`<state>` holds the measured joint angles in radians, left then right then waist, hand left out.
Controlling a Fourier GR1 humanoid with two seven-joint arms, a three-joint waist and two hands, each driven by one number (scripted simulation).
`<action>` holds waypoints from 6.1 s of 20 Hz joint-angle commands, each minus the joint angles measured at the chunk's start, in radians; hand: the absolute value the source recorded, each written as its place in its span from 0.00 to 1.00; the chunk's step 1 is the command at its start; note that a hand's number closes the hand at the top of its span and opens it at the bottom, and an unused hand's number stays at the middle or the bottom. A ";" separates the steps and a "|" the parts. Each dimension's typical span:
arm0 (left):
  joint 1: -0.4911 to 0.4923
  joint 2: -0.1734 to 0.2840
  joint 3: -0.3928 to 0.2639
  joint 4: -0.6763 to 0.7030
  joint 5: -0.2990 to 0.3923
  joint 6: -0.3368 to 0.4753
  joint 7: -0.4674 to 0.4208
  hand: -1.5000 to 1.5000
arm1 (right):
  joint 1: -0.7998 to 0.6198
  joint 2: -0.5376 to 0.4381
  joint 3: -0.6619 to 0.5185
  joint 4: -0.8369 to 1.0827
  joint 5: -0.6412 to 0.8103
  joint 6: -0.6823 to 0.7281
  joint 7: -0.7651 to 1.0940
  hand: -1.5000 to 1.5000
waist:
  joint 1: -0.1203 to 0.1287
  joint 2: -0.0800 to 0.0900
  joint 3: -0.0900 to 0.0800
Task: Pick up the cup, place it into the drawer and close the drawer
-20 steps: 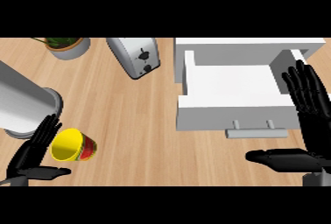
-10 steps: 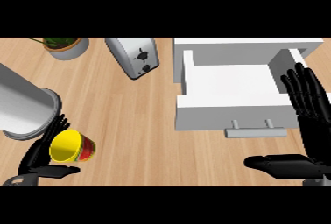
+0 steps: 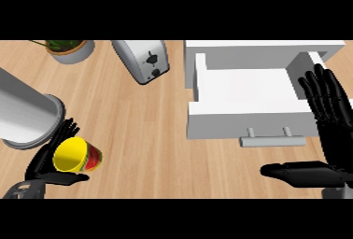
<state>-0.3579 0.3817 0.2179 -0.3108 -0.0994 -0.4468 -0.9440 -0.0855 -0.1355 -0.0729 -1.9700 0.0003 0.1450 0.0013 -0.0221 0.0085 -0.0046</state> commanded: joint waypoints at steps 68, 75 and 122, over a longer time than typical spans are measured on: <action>-0.649 -0.381 -0.265 -0.631 0.281 0.615 0.613 1.00 | 0.045 -0.013 -0.065 0.026 -0.026 0.041 -0.031 0.00 | 0.000 -0.007 0.005; -0.789 -0.382 -0.301 -0.408 0.397 0.644 0.622 1.00 | -0.006 -0.040 -0.095 0.082 -0.053 0.062 -0.029 0.00 | -0.006 -0.003 0.005; -0.931 -0.382 -0.794 -0.238 0.779 0.942 0.554 0.00 | 0.046 -0.131 -0.064 -0.038 -0.145 0.275 -0.032 1.00 | -0.007 -0.008 0.004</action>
<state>-1.2684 0.0000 -0.6106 -0.5335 0.6688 0.5136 -0.3950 -0.0910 -0.2391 -0.1734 -1.9305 -0.2146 0.3901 -0.0253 -0.0494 0.0073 0.0003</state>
